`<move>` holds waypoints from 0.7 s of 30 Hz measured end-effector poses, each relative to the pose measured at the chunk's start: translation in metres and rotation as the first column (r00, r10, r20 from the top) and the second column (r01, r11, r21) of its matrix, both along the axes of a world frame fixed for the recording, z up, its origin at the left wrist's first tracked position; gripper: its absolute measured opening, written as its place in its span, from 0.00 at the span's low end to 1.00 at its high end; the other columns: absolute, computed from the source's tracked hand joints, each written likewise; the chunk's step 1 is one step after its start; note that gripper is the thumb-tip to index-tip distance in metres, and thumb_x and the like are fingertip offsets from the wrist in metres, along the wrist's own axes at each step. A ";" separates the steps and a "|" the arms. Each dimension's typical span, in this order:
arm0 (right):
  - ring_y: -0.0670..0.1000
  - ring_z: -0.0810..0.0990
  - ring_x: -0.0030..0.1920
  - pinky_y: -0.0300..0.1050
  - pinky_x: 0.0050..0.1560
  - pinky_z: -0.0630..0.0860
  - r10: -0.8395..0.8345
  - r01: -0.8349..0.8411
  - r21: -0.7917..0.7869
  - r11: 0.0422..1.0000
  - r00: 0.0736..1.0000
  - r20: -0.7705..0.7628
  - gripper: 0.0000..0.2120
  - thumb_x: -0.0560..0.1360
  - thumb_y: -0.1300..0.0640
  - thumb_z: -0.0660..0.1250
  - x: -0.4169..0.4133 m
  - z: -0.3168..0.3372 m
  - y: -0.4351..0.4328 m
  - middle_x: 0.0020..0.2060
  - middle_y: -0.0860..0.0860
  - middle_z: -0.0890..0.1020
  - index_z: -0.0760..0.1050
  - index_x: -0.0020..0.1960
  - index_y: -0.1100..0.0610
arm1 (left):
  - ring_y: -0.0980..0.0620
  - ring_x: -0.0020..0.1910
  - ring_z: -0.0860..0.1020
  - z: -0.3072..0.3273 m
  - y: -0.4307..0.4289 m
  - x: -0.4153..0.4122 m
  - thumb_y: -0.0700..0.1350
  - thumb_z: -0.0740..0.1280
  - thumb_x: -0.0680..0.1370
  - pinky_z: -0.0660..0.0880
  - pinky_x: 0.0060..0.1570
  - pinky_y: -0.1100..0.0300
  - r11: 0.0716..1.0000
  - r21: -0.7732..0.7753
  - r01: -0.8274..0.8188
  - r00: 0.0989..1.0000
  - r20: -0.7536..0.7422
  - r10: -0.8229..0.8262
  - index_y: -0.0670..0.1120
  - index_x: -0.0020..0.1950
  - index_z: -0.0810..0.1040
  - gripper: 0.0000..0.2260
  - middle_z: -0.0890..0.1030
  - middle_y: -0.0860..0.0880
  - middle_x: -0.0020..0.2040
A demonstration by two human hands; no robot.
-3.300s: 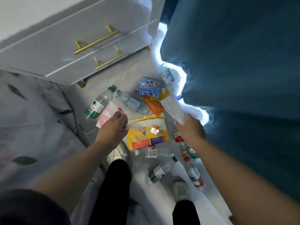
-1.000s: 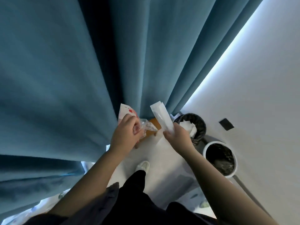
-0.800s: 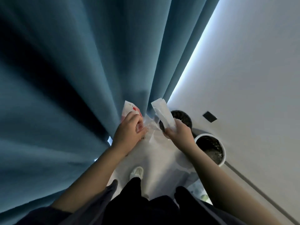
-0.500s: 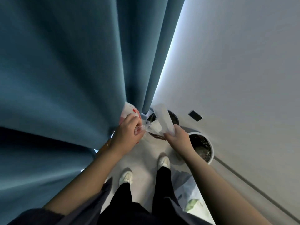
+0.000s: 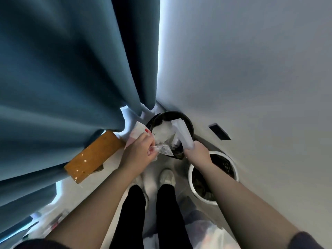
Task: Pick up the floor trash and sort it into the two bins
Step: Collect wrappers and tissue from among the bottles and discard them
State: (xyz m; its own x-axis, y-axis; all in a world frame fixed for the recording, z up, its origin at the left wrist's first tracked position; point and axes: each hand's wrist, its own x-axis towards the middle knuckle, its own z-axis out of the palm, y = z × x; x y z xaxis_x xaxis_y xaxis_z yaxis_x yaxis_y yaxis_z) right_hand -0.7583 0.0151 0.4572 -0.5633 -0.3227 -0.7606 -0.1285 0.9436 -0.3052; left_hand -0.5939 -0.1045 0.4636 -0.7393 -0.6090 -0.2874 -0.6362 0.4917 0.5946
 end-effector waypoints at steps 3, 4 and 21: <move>0.57 0.77 0.46 0.50 0.45 0.76 0.017 -0.017 0.040 0.999 1.000 -0.005 0.09 0.74 0.54 0.61 -0.017 -0.081 -0.002 0.46 0.55 0.78 0.71 0.51 0.58 | 0.47 0.40 0.73 -0.086 0.000 -0.022 0.47 0.71 0.72 0.68 0.40 0.56 1.000 0.019 0.023 0.997 0.071 -0.024 0.50 0.40 0.68 0.11 0.72 0.53 0.43; 0.57 0.77 0.45 0.49 0.43 0.75 0.025 -0.025 0.053 0.998 1.000 -0.013 0.09 0.75 0.54 0.62 -0.022 -0.106 -0.002 0.46 0.55 0.78 0.71 0.51 0.58 | 0.48 0.40 0.73 -0.112 0.001 -0.029 0.48 0.71 0.73 0.69 0.40 0.56 0.998 0.039 0.042 0.996 0.081 -0.045 0.51 0.41 0.69 0.11 0.72 0.53 0.44; 0.59 0.64 0.68 0.51 0.59 0.68 0.766 -0.680 0.369 0.634 0.617 -0.179 0.46 0.70 0.52 0.73 -0.046 -0.297 -0.026 0.71 0.58 0.61 0.47 0.77 0.53 | 0.41 0.76 0.40 -0.321 -0.008 -0.099 0.66 0.48 0.78 0.40 0.72 0.40 0.853 0.016 0.522 0.663 0.621 -0.418 0.48 0.78 0.42 0.36 0.42 0.40 0.78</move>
